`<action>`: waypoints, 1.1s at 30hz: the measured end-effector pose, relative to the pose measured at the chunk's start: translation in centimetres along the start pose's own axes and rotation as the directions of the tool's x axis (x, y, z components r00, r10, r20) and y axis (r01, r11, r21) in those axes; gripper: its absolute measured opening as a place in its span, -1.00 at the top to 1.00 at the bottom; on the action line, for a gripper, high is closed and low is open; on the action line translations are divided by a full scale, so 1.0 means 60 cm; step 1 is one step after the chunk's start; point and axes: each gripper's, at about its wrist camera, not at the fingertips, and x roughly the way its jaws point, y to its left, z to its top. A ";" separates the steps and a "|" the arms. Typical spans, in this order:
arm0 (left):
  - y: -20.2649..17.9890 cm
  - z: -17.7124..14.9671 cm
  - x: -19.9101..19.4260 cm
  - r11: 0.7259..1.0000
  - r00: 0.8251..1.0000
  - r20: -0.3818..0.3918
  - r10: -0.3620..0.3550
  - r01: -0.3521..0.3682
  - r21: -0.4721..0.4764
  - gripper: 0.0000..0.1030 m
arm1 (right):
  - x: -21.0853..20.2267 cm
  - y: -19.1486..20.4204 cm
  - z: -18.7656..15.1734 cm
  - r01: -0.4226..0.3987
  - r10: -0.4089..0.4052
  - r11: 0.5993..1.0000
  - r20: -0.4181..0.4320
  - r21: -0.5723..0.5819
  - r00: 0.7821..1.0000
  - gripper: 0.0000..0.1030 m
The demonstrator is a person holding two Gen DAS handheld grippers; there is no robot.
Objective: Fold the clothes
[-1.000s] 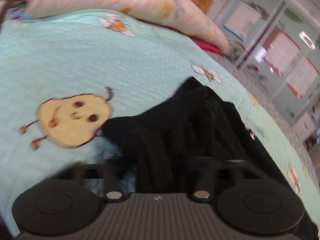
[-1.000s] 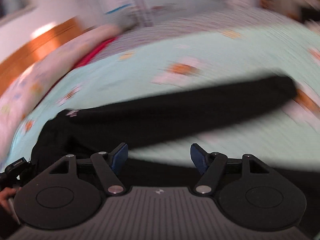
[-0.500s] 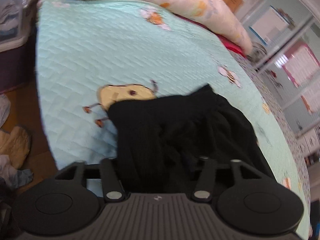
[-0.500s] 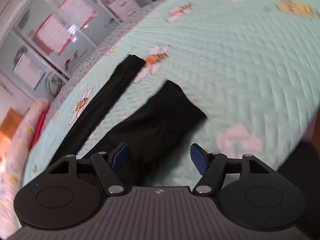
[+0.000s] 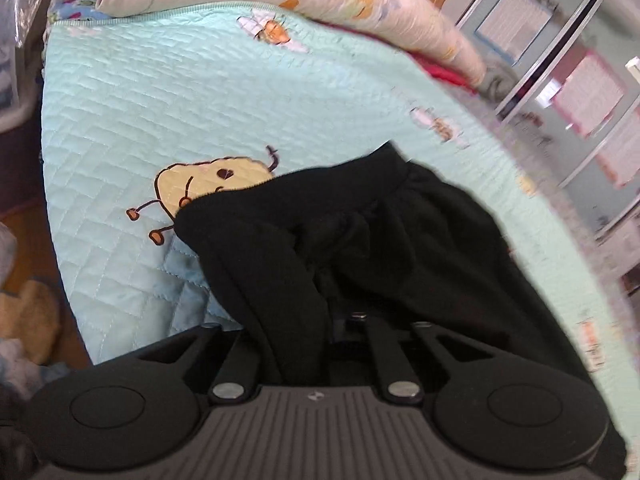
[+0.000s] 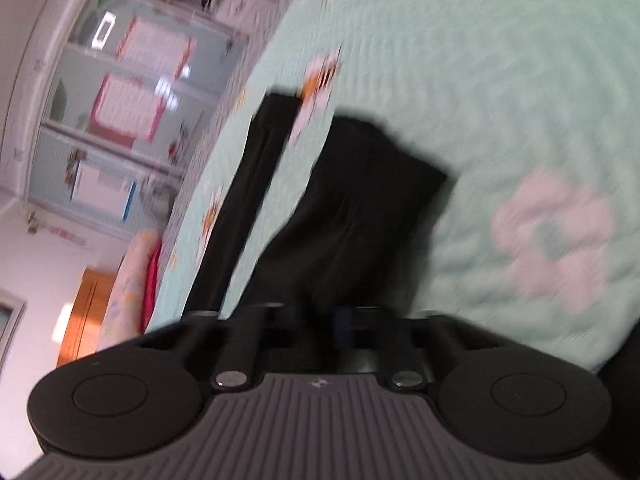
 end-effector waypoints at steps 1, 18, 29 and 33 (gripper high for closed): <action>0.000 0.001 -0.006 1.000 1.000 0.008 -0.014 0.014 0.005 0.87 | -0.002 0.006 -0.003 -0.004 0.005 1.000 0.003 -0.023 1.000 0.95; -0.016 0.027 -0.070 0.989 0.989 0.044 -0.145 0.145 -0.011 0.90 | -0.052 0.051 0.050 -0.094 0.095 0.995 0.097 -0.024 0.991 0.99; 0.018 0.000 -0.049 0.991 0.992 -0.049 -0.118 0.114 -0.065 0.86 | -0.074 0.045 0.074 -0.051 0.042 0.996 0.125 0.069 0.991 0.99; 0.025 -0.024 -0.025 0.998 0.992 -0.120 -0.048 0.045 -0.033 0.40 | -0.053 0.031 0.059 -0.011 0.007 0.999 0.093 0.043 0.996 0.93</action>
